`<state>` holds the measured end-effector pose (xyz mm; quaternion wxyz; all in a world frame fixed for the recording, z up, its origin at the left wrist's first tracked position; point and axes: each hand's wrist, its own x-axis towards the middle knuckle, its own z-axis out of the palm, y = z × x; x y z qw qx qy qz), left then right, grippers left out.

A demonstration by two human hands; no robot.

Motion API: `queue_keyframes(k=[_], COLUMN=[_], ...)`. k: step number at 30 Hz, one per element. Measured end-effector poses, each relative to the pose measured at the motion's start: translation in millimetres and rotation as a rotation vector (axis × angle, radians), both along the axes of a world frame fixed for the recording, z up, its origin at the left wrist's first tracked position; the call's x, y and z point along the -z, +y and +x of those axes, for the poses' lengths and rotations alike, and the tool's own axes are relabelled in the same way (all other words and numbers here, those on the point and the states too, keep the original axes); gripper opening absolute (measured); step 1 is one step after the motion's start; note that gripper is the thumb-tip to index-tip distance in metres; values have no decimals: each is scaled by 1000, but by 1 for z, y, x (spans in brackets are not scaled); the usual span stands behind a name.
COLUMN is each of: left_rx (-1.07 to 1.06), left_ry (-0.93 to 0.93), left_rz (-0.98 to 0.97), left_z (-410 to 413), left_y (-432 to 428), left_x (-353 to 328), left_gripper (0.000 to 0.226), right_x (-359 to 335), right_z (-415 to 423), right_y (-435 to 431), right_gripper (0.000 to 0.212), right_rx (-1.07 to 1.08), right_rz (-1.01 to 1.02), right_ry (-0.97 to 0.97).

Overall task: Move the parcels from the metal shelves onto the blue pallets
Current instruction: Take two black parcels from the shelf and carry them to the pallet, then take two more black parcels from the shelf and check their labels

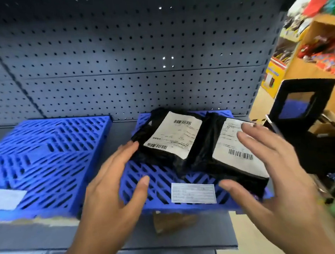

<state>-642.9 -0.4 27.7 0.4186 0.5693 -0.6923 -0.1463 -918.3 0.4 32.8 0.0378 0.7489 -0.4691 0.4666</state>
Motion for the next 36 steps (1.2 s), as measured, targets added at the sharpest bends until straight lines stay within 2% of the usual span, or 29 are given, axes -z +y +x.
queue_keyframes(k=[3,10,16,23,31,36], left_rx=[-82,-235,-371,-540,-713,-798], left_ry=[-6,-14,-13,105,228,262], left_rz=[-31,-79,-102,-63,-47,-18], left_z=[13,54,114,206,309,365], left_y=[19,64,125,196,273,326], left_x=[4,-12,-14,2,34,48], left_gripper=[54,55,51,55,48,50], right_x=[0,5,11,21,41,46], right_z=[19,96,193,317,444,520], right_y=[-8,-11,2,45,99,139], right_gripper=[65,63,61,60,60,63], right_rx=[-124,-484,-720,-960,-1104,-1188], right_rz=[10,91,166,281,491,490], right_ry=[-49,-95,-109,-111,0,47])
